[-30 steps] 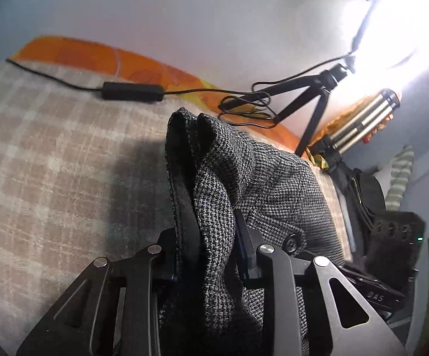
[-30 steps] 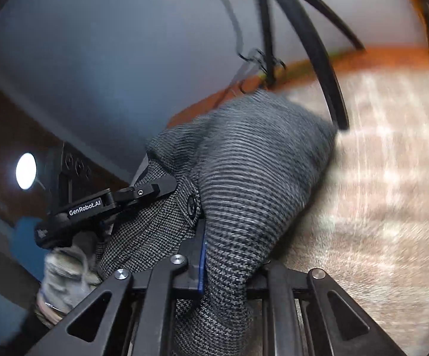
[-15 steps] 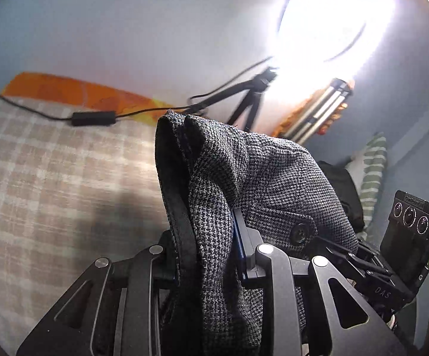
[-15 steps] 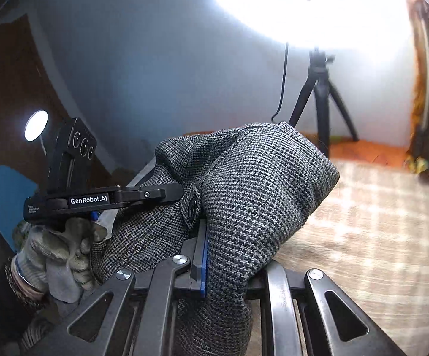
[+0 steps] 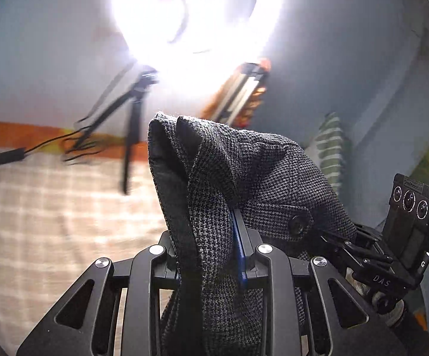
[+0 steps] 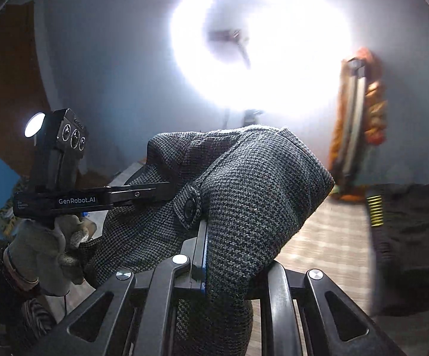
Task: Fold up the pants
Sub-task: 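Carry the folded trousers with the left tool onto the black garment stack and release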
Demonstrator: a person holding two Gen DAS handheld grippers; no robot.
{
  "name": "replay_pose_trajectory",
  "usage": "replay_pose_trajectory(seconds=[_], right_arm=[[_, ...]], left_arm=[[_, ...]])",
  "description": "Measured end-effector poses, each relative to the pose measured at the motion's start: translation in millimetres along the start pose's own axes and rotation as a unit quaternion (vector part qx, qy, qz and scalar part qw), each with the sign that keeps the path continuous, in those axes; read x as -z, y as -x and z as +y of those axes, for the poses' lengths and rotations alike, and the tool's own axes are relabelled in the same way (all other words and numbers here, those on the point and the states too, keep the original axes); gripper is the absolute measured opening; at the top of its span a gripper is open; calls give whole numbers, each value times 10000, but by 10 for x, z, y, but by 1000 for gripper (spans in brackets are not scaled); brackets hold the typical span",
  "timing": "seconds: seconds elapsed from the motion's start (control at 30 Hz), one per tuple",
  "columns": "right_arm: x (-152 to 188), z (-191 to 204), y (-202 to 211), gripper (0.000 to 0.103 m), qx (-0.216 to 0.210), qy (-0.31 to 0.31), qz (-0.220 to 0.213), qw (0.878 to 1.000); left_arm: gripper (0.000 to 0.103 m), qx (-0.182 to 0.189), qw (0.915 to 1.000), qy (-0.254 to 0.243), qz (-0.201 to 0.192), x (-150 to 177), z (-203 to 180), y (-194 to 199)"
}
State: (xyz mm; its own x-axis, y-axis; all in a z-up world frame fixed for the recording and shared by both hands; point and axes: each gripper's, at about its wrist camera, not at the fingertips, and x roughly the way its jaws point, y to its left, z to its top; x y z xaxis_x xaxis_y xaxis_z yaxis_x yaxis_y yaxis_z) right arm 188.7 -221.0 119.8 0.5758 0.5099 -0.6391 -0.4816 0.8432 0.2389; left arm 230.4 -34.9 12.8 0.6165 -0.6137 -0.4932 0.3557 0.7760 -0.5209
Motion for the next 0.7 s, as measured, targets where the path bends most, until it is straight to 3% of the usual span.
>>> replay_pose_trajectory(seconds=[0.3,0.7], right_arm=[[-1,-818,734,11,812,105,-49,9966],[-311,-1853,1219,11,1732,598,-44,9830]], left_arm=[[24,476,9981,-379,-26,-85,-853,-593],[24,768,9942,-749,-79,-425,-1848,-1500]])
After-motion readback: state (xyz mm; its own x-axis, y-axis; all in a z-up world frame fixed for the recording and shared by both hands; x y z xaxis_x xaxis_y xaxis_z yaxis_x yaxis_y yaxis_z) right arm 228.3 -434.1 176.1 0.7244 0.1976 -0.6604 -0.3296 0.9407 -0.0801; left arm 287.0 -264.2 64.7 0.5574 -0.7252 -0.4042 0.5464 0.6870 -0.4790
